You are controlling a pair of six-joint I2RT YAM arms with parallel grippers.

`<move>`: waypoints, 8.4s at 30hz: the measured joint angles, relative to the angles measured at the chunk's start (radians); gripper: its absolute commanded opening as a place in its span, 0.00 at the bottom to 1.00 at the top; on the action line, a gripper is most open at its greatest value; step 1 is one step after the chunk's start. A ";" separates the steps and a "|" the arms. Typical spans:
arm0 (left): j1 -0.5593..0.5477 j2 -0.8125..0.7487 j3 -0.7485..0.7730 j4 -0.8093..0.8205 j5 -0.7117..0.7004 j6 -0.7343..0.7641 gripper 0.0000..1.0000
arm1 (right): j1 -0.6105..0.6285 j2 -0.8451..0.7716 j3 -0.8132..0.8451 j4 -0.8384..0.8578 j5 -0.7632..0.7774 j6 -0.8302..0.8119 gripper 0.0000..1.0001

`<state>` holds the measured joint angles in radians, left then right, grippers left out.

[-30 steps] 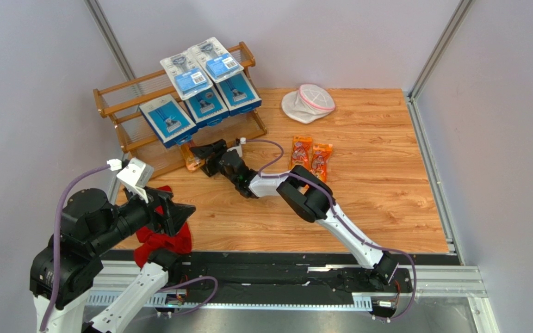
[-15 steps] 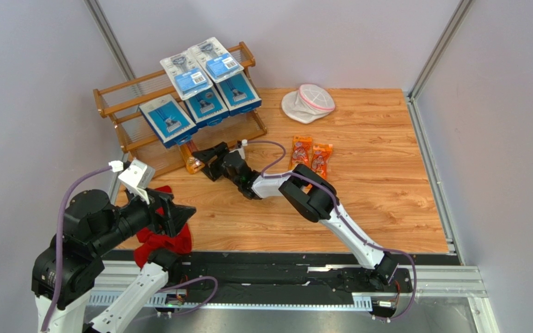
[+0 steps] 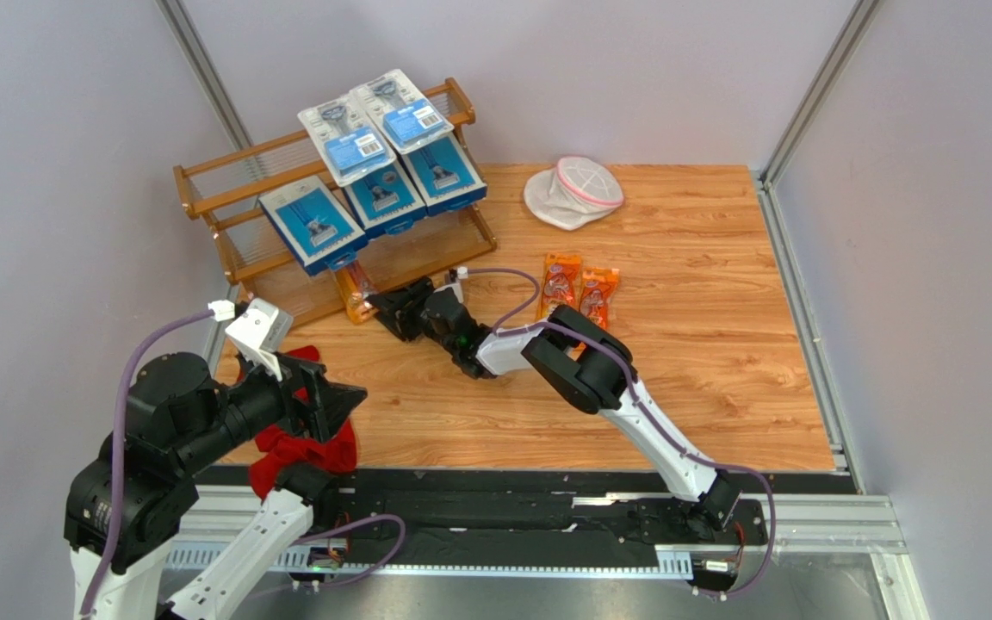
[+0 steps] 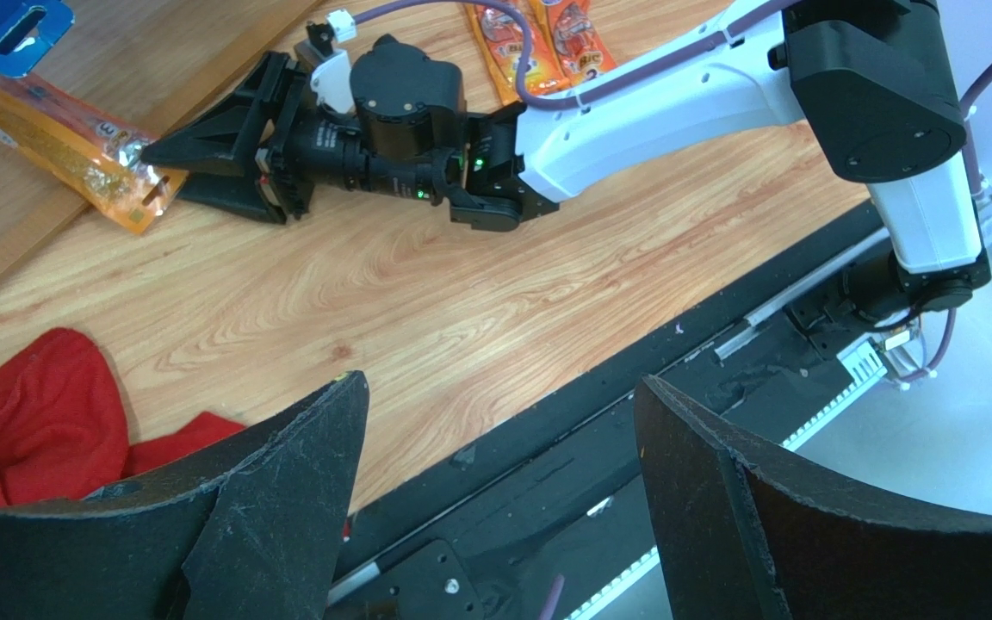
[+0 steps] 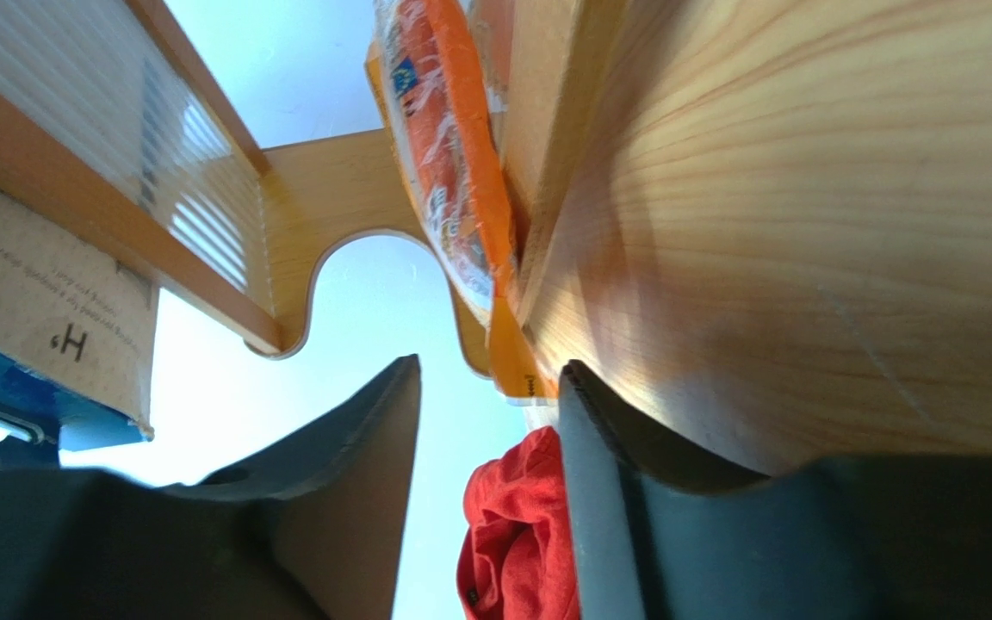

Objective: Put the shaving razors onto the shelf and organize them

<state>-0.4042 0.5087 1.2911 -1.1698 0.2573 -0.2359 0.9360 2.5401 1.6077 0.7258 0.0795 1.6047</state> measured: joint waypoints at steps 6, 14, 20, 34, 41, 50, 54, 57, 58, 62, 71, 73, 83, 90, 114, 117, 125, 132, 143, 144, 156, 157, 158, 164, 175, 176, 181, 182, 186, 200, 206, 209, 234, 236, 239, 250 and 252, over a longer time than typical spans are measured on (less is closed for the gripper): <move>0.000 -0.001 -0.002 0.000 0.000 0.000 0.83 | 0.005 0.000 -0.001 0.037 -0.003 0.015 0.28; 0.000 -0.001 -0.003 0.000 0.000 0.000 0.84 | 0.013 0.019 0.015 0.053 -0.006 0.026 0.18; 0.000 -0.001 -0.003 -0.001 -0.002 0.000 0.84 | 0.013 0.058 0.082 0.042 -0.006 0.029 0.16; 0.000 -0.008 -0.003 -0.002 -0.005 0.003 0.83 | 0.007 0.095 0.163 -0.003 -0.002 0.029 0.26; 0.000 -0.021 -0.008 -0.001 -0.005 0.001 0.83 | -0.003 0.089 0.094 0.027 0.010 0.025 0.38; 0.000 -0.025 -0.032 -0.001 -0.004 -0.002 0.83 | -0.010 -0.024 -0.094 0.082 0.028 0.022 0.47; 0.000 -0.025 -0.032 -0.001 -0.003 -0.004 0.83 | -0.018 -0.101 -0.191 0.089 0.027 0.012 0.50; 0.000 -0.025 -0.032 0.000 0.001 -0.011 0.83 | -0.027 -0.175 -0.261 0.084 0.019 -0.013 0.54; 0.000 -0.025 -0.033 0.002 0.003 -0.015 0.83 | -0.032 -0.208 -0.285 0.078 0.014 -0.029 0.56; 0.000 -0.025 -0.044 0.017 0.013 -0.038 0.83 | -0.051 -0.347 -0.375 0.030 0.009 -0.097 0.64; 0.000 -0.018 -0.088 0.067 0.060 -0.094 0.83 | -0.135 -0.745 -0.583 -0.209 0.023 -0.285 0.85; 0.000 -0.011 -0.096 0.079 0.075 -0.108 0.83 | -0.177 -0.828 -0.626 -0.274 0.024 -0.323 0.88; 0.000 0.011 -0.179 0.170 0.137 -0.172 0.83 | -0.429 -1.326 -0.703 -0.735 0.106 -0.591 0.98; 0.000 0.030 -0.214 0.212 0.158 -0.193 0.83 | -0.620 -1.521 -0.725 -0.911 0.100 -0.707 0.98; 0.000 0.073 -0.246 0.271 0.195 -0.209 0.83 | -0.800 -0.853 -0.537 -1.097 -0.317 -0.772 0.93; 0.000 0.078 -0.246 0.280 0.202 -0.209 0.83 | -0.800 -0.789 -0.473 -1.134 -0.362 -0.791 0.91; 0.000 0.080 -0.247 0.293 0.217 -0.216 0.83 | -0.800 -0.627 -0.323 -1.288 -0.407 -0.837 0.70; 0.000 0.069 -0.247 0.300 0.232 -0.235 0.82 | -0.800 -0.508 -0.197 -1.410 -0.416 -0.863 0.13; 0.000 0.041 -0.247 0.299 0.241 -0.240 0.82 | -0.798 -0.644 -0.299 -1.395 -0.371 -0.877 0.05; 0.000 0.041 -0.249 0.300 0.242 -0.240 0.82 | -0.796 -0.673 -0.311 -1.393 -0.369 -0.883 0.05; 0.000 0.056 -0.315 0.354 0.282 -0.275 0.82 | -0.705 -1.126 -0.430 -1.376 -0.444 -0.974 0.04; 0.000 0.060 -0.320 0.362 0.286 -0.280 0.82 | -0.689 -1.154 -0.436 -1.377 -0.459 -0.974 0.04; 0.000 0.064 -0.325 0.370 0.290 -0.285 0.82 | -0.670 -1.184 -0.442 -1.376 -0.474 -0.974 0.04; 0.000 0.082 -0.356 0.418 0.314 -0.320 0.82 | -0.482 -1.257 -0.448 -1.376 -0.502 -0.973 0.04; 0.000 0.080 -0.421 0.474 0.329 -0.349 0.82 | -0.085 -1.168 -0.349 -1.339 -0.517 -0.890 0.04; 0.000 0.079 -0.428 0.477 0.330 -0.351 0.82 | -0.059 -1.153 -0.333 -1.330 -0.517 -0.885 0.04; 0.000 0.067 -0.463 0.499 0.338 -0.361 0.79 | 0.064 -1.078 -0.259 -1.291 -0.517 -0.852 0.04; 0.000 0.064 -0.468 0.502 0.338 -0.363 0.76 | 0.082 -1.066 -0.251 -1.283 -0.518 -0.845 0.04; 0.000 0.055 -0.475 0.502 0.339 -0.369 0.40 | 0.129 -1.030 -0.224 -1.272 -0.520 -0.831 0.04; 0.001 0.048 -0.475 0.501 0.336 -0.360 0.00 | 0.136 -1.032 -0.216 -1.281 -0.508 -0.832 0.74; 0.001 0.048 -0.474 0.501 0.329 -0.362 0.00 | 0.135 -1.151 -0.309 -1.234 -0.450 -0.822 0.94; 0.001 0.048 -0.474 0.509 0.324 -0.371 0.00 | 0.126 -1.261 -0.403 -1.188 -0.400 -0.800 0.97; 0.001 0.095 -0.658 1.093 0.330 -0.797 0.00 | 0.084 -1.772 -1.099 -0.542 -0.196 -0.321 0.79; 0.001 0.095 -0.678 1.130 0.329 -0.817 0.00 | 0.089 -1.761 -1.100 -0.505 -0.192 -0.311 0.76; 0.001 0.095 -0.701 1.156 0.329 -0.837 0.00 | 0.103 -1.734 -1.100 -0.444 -0.192 -0.298 0.70; 0.001 0.077 -0.722 1.175 0.308 -0.866 0.00 | 0.154 -1.624 -1.100 -0.335 -0.189 -0.272 0.34; 0.001 0.077 -0.722 1.175 0.309 -0.867 0.00 | 0.160 -1.618 -1.100 -0.327 -0.184 -0.266 0.23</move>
<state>-0.4030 0.5861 0.5694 0.0051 0.5659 -1.1027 1.0962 0.9218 0.5076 0.3992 -0.1047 1.3384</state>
